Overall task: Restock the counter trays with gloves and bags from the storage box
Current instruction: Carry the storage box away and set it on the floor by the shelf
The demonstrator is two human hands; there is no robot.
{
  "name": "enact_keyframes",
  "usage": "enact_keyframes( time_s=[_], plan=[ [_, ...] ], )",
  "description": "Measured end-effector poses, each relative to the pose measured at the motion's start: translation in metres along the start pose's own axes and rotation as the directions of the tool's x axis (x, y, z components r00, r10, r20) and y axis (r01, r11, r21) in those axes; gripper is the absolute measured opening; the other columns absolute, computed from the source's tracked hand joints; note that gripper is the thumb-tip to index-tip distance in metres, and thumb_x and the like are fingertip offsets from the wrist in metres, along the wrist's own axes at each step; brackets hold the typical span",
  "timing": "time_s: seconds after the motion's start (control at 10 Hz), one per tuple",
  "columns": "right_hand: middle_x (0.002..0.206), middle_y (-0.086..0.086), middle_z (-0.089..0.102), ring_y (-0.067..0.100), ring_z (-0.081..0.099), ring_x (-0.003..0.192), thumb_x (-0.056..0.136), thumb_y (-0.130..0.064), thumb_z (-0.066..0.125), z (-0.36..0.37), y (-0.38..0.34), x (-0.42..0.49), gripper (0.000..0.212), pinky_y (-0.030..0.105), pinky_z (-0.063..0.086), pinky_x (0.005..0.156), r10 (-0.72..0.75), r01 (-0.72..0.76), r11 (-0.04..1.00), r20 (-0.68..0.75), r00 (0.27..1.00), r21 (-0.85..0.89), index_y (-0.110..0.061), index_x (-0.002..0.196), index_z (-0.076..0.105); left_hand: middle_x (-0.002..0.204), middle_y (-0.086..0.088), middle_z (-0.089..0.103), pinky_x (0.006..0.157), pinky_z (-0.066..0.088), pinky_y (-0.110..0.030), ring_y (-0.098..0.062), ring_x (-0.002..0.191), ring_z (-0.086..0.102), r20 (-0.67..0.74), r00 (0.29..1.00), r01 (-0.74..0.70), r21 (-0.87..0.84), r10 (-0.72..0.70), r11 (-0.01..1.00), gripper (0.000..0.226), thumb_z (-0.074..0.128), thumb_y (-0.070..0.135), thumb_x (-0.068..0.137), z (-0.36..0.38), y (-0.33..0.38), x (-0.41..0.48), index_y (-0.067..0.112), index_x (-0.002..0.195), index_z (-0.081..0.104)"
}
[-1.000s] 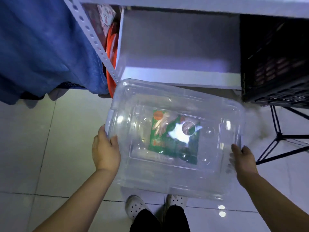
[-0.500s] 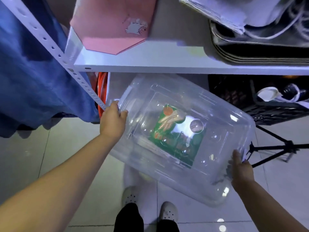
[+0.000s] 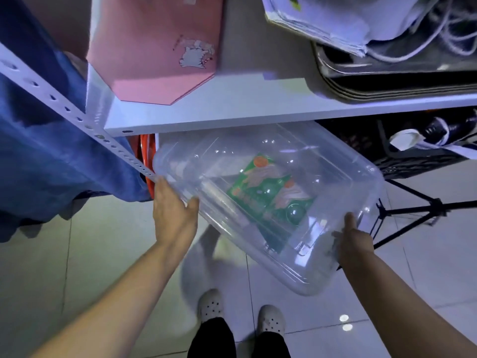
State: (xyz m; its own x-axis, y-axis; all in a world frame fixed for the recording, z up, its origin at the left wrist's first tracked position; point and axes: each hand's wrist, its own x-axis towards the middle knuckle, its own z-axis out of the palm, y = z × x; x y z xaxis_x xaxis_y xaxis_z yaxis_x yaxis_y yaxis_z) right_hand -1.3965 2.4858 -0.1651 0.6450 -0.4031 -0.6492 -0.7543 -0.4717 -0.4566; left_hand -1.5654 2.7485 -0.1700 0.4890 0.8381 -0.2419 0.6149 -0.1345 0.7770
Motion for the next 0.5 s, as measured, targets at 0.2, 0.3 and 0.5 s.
enact_keyframes(
  time_s=[0.2, 0.3, 0.5],
  plan=[
    [0.115, 0.023, 0.062, 0.028, 0.052, 0.074, 0.090, -0.046, 0.048, 0.005, -0.018, -0.024, 0.054, 0.043, 0.047, 0.081, 0.054, -0.056, 0.985, 0.014, 0.998, 0.166, -0.012, 0.133, 0.046, 0.114, -0.008, 0.053, 0.090, 0.048, -0.039, -0.025, 0.102, 0.056, 0.325, 0.871, 0.451, -0.238, -0.368, 0.860, 0.053, 0.063, 0.015, 0.083, 0.038, 0.017, -0.074, 0.011, 0.127, 0.033],
    [0.105, 0.016, 0.064, 0.024, 0.051, 0.064, 0.090, -0.044, 0.049, 0.003, -0.018, -0.027, 0.050, 0.046, 0.052, 0.075, 0.076, -0.090, 0.979, 0.084, 0.994, 0.182, -0.019, 0.133, 0.045, 0.115, -0.020, 0.055, 0.088, 0.051, -0.048, -0.036, 0.099, 0.059, 0.363, 0.820, 0.527, -0.180, -0.442, 0.830, 0.057, 0.060, 0.022, 0.084, 0.047, 0.024, -0.086, 0.003, 0.130, 0.032],
    [0.107, 0.018, 0.062, 0.018, 0.046, 0.057, 0.092, -0.041, 0.047, 0.018, -0.009, -0.033, 0.047, 0.031, 0.043, 0.050, 0.110, -0.123, 0.979, 0.085, 0.990, 0.165, -0.004, 0.120, 0.052, 0.111, -0.012, 0.052, 0.084, 0.051, -0.048, -0.035, 0.090, 0.061, 0.279, 0.896, 0.414, -0.238, -0.346, 0.879, 0.017, 0.052, 0.004, 0.084, 0.033, 0.033, -0.055, 0.015, 0.097, 0.051]
  ],
)
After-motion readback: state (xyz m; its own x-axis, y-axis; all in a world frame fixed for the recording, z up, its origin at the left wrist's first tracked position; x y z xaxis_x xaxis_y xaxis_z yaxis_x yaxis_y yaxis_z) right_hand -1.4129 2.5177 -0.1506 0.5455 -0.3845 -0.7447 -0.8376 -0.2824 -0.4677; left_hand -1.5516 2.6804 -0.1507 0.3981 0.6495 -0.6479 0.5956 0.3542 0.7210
